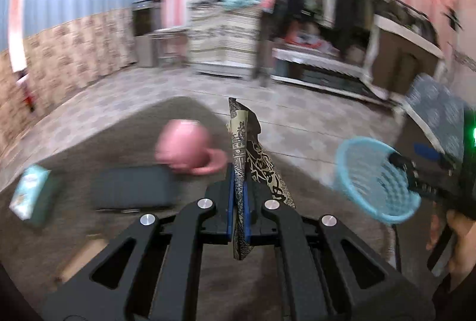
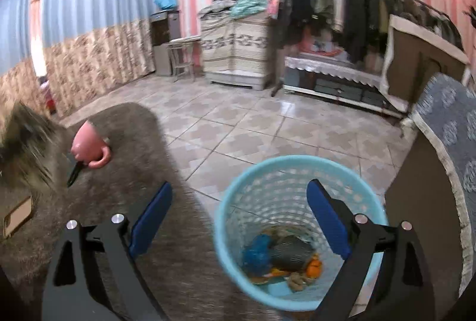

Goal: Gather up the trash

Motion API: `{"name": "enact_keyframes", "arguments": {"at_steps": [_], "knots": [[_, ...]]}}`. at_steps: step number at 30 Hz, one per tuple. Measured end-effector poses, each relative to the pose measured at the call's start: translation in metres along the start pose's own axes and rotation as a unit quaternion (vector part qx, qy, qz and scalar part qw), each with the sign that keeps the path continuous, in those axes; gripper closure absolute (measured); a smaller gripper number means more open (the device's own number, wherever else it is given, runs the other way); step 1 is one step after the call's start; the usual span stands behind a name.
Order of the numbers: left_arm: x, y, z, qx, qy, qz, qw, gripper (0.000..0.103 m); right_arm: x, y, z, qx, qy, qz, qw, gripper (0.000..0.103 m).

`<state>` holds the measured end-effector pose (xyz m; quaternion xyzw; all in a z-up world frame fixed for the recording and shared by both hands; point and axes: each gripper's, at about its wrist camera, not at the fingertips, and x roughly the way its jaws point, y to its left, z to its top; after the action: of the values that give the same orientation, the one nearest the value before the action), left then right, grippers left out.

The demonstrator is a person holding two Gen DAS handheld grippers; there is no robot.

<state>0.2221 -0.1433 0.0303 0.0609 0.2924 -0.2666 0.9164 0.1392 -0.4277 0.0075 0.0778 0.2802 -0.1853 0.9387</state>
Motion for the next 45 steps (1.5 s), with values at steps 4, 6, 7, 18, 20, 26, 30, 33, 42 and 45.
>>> {"name": "enact_keyframes", "arguments": {"at_steps": [4,6,7,18,20,26,30,33,42,45], "knots": [[0.041,-0.077,-0.003,0.025,0.018,-0.069,0.9972,0.1,-0.001,-0.046,0.003,0.035,0.006,-0.039,0.999,0.013],[0.055,-0.111,-0.003,0.039,0.021,-0.096,0.9944,0.1,-0.004,-0.069,0.003,0.057,0.003,-0.058,0.997,0.013],[0.066,-0.13,-0.004,0.048,0.025,-0.109,0.9925,0.1,-0.005,-0.077,0.003,0.067,0.001,-0.066,0.996,0.013],[0.142,-0.195,-0.006,0.074,0.06,-0.107,0.9896,0.038,-0.011,-0.146,-0.007,0.151,-0.005,-0.104,0.983,0.013],[0.139,-0.19,-0.006,0.065,0.058,-0.097,0.9914,0.029,-0.01,-0.147,-0.008,0.154,-0.004,-0.101,0.983,0.013],[0.093,-0.145,-0.007,0.027,0.016,-0.017,0.9994,0.006,-0.012,-0.124,-0.01,0.123,-0.007,-0.092,0.988,0.013],[0.046,-0.111,-0.007,0.001,-0.014,0.024,0.9996,0.006,-0.012,-0.101,-0.01,0.094,-0.01,-0.075,0.993,0.008],[0.007,-0.087,-0.014,-0.002,-0.036,0.079,0.9962,0.005,-0.015,-0.079,-0.013,0.073,-0.013,-0.046,0.996,0.007],[-0.096,-0.025,-0.056,-0.066,-0.072,0.179,0.979,0.005,-0.032,-0.023,-0.026,0.027,-0.023,0.056,0.998,0.004],[-0.122,-0.021,-0.076,-0.066,-0.083,0.21,0.972,0.005,-0.045,-0.001,-0.038,0.012,-0.028,0.082,0.996,0.004]]}}
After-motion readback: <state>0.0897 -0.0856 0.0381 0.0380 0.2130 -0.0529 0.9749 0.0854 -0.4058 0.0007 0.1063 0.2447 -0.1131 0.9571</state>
